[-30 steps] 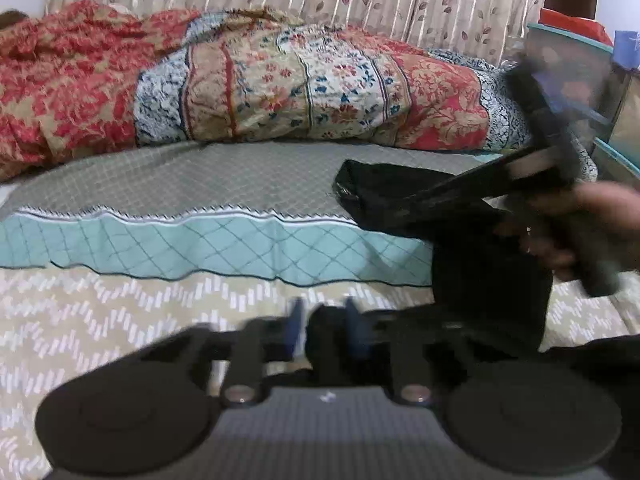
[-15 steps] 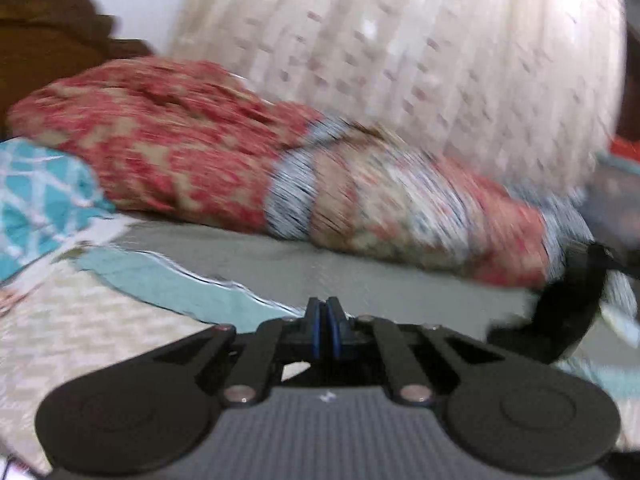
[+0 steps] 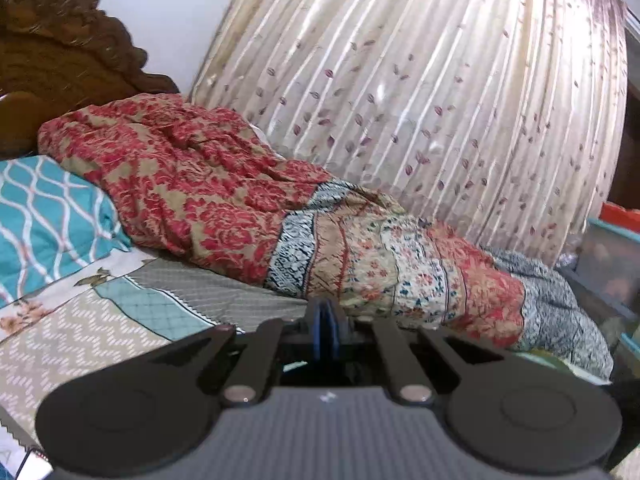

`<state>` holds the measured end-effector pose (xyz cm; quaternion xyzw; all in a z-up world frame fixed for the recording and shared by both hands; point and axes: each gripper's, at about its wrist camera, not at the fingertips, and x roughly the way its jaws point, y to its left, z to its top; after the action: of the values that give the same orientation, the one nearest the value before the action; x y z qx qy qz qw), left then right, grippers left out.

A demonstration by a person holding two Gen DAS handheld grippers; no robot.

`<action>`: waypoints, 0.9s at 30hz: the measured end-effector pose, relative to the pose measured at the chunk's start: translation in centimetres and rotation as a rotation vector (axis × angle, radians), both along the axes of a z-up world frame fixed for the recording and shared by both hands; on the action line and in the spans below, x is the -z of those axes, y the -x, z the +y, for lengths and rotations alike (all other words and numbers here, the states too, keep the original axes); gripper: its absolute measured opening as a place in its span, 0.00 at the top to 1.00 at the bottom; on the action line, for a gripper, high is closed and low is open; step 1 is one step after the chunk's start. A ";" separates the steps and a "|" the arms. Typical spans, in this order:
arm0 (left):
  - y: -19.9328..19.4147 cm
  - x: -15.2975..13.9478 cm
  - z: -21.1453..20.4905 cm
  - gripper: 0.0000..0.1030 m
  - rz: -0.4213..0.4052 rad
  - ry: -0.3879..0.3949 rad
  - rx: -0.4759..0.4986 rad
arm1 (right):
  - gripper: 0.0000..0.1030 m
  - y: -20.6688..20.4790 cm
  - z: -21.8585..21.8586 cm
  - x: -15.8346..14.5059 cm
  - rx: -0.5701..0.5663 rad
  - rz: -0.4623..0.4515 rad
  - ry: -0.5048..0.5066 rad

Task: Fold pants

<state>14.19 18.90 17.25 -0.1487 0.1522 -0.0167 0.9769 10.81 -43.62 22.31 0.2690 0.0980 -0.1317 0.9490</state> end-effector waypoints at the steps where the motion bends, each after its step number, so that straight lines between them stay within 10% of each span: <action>1: -0.5 0.2 -0.5 0.96 0.010 -0.005 0.010 | 0.91 -1.7 -2.1 -0.3 -0.001 0.016 0.013; 17: -13.6 8.5 -6.4 0.89 0.230 -0.226 -0.109 | 0.78 -15.9 -3.2 12.2 0.059 0.320 -0.099; 27: -5.3 8.9 -2.5 0.75 0.302 -0.095 -0.034 | 0.64 -9.7 -7.4 17.5 0.050 0.339 -0.225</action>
<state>19.47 16.40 8.39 -0.1055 0.2956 0.0298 0.9490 20.49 -50.99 4.85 0.3499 0.2636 -0.1867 0.8793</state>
